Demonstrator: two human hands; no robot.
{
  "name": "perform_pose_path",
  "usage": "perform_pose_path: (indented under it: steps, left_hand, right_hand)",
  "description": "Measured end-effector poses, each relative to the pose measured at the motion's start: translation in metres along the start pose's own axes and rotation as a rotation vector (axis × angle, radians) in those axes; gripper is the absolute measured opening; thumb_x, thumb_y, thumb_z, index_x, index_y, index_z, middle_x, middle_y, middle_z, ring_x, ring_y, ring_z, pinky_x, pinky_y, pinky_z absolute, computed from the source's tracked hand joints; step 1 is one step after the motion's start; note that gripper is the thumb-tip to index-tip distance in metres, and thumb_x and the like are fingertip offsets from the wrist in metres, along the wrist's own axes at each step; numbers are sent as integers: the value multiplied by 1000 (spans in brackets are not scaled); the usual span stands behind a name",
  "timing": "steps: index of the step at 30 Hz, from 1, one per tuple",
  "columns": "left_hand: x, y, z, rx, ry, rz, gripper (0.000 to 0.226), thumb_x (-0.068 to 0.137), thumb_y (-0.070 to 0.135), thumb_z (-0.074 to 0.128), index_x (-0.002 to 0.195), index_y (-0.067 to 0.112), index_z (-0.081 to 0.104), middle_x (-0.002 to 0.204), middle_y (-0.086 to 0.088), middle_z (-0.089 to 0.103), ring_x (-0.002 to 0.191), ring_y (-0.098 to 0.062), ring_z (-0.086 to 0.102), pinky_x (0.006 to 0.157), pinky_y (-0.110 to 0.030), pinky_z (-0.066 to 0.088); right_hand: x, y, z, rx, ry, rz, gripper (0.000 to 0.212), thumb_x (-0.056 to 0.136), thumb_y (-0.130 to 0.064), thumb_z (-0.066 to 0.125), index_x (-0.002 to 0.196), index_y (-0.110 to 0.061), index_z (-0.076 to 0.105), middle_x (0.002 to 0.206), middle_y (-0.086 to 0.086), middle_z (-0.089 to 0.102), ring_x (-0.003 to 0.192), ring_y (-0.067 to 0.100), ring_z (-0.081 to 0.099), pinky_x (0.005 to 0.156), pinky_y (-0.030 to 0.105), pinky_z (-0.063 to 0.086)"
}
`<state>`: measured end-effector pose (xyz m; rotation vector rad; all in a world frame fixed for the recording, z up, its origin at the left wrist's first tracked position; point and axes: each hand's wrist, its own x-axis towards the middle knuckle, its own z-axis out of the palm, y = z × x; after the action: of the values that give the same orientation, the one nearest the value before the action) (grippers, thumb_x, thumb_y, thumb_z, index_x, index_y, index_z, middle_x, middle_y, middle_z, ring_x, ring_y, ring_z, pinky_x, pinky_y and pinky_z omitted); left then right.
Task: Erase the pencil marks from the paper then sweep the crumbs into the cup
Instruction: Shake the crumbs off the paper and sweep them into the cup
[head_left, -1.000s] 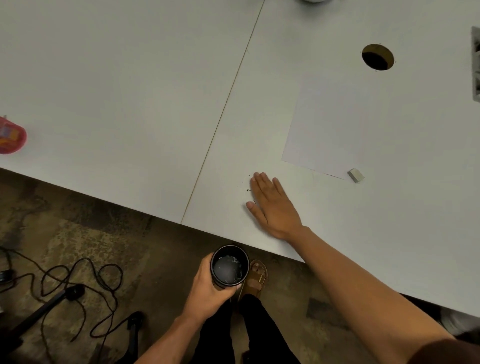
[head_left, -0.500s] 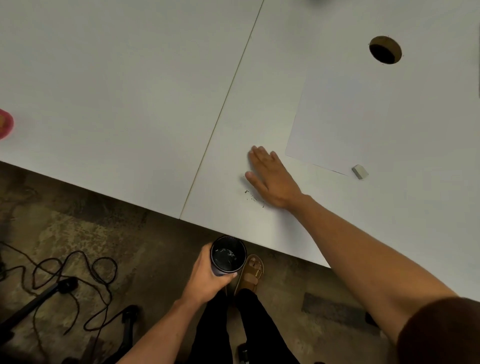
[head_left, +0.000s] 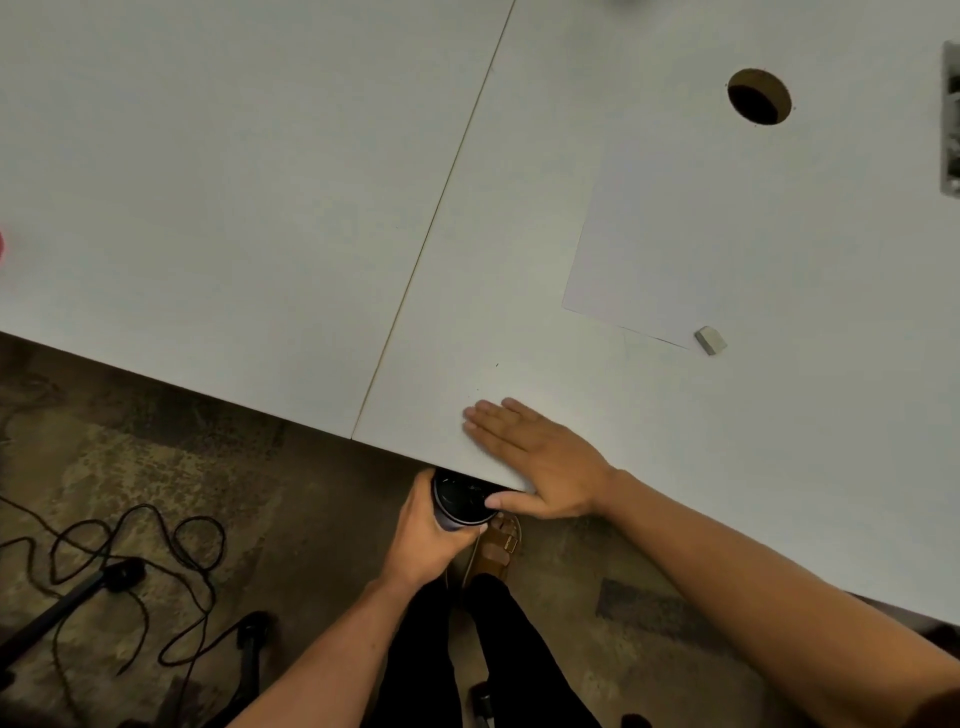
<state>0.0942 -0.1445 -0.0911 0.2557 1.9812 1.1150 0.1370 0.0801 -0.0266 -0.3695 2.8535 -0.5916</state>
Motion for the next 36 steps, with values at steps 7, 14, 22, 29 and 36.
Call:
perform_pose_path:
  steps: [7, 14, 22, 29, 36]
  left_hand:
    - [2, 7, 0, -33, 10, -10, 95, 61, 22, 97, 138, 27, 42, 135, 9, 54, 129, -8, 50, 98, -16, 43]
    - [4, 16, 4, -72, 53, 8, 104, 60, 22, 98, 146, 27, 40, 139, 9, 54, 132, -7, 48, 110, -30, 42]
    - [1, 20, 1, -55, 45, 25, 88, 73, 9, 86, 144, 29, 37, 132, 10, 57, 125, -10, 56, 97, -20, 49]
    - [2, 21, -1, -53, 45, 11, 95, 66, 22, 94, 143, 31, 40, 135, 12, 57, 128, -5, 53, 103, -22, 46]
    - [1, 23, 0, -46, 55, -24, 100, 61, 22, 97, 143, 25, 41, 140, 5, 54, 131, -9, 48, 106, -27, 40]
  right_hand:
    - [13, 29, -19, 88, 286, 498, 79, 94, -62, 21, 151, -9, 10, 159, 7, 5, 146, 16, -2, 118, 39, 5]
    - [18, 10, -7, -91, 45, 396, 87, 91, -69, 17, 151, -8, 1, 158, 10, -1, 145, 19, -9, 118, 44, 2]
    - [5, -57, 23, -20, -4, 331, 86, 91, -68, 19, 150, -7, 5, 158, 11, 1, 145, 20, -9, 118, 44, 5]
    - [-9, -62, 10, 293, 283, 469, 80, 93, -64, 18, 151, -11, 7, 158, 6, 3, 146, 15, -3, 119, 35, 5]
    - [-28, -47, 23, 45, 192, 873, 84, 94, -66, 13, 150, -5, -1, 158, 12, -3, 145, 21, -11, 118, 45, 4]
